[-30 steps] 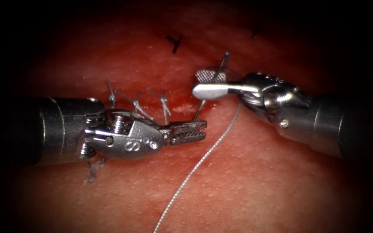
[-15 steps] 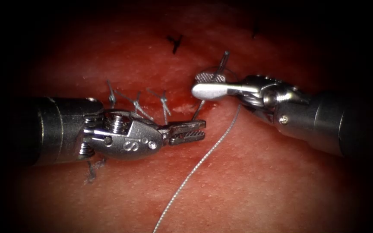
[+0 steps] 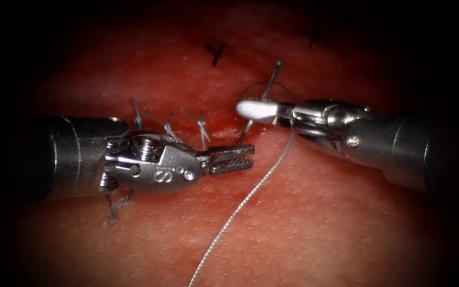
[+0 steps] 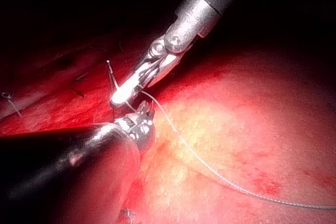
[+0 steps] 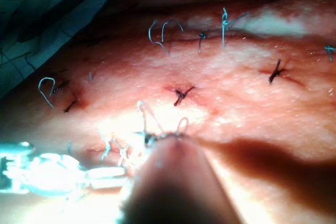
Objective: Wound Closure
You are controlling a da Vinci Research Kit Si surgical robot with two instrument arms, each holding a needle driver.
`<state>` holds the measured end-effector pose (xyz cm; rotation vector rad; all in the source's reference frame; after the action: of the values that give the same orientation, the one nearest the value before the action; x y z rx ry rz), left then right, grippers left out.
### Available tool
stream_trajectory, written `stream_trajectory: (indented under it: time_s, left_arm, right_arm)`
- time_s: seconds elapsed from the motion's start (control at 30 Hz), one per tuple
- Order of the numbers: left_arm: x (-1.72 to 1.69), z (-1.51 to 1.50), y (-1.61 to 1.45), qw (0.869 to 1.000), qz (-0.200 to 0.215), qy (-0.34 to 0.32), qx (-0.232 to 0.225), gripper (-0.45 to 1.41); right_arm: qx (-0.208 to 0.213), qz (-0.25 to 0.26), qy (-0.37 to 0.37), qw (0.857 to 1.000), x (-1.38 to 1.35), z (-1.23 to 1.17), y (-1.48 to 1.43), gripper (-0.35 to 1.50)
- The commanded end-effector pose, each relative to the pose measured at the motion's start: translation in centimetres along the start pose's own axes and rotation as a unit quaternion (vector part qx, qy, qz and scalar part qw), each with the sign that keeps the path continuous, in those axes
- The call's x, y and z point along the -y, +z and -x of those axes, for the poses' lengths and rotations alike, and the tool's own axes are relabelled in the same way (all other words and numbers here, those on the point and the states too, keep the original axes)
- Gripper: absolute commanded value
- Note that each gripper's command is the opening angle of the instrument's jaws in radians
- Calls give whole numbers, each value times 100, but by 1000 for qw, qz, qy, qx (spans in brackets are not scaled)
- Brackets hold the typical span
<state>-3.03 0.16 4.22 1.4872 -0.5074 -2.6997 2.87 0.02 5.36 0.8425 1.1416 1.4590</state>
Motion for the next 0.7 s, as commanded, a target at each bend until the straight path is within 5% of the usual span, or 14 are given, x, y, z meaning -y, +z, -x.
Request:
stream_trajectory:
  time_s: [0.03,0.07,0.1,0.13,0.17,0.2,0.27,0.7]
  left_arm:
    - [3,-1,8,1000,-1,0,-1,-45]
    - [3,-1,9,1000,-2,0,0,-45]
    - [3,-2,10,1000,-2,0,0,-45]
    - [3,-2,10,1000,-2,0,0,-45]
    - [3,-2,11,1000,-4,0,0,-45]
    - [3,-2,12,1000,-4,0,0,-45]
    - [3,-3,13,1000,-7,-3,-1,-45]
    - [1,-2,13,1000,-7,-6,-2,-45]
  right_arm:
    - [1,-6,-8,1000,-2,-7,8,-35]
    - [2,-6,-11,1000,-2,-7,7,-15]
    - [1,-6,-11,1000,-2,-6,8,34]
    - [1,-6,-11,1000,-2,-6,8,34]
    - [1,-6,-12,1000,-1,-5,8,56]
    - [1,-5,-15,1000,-1,-5,10,99]
    - [-1,-5,-16,1000,0,0,12,130]
    - [-25,-17,-20,999,4,13,13,86]
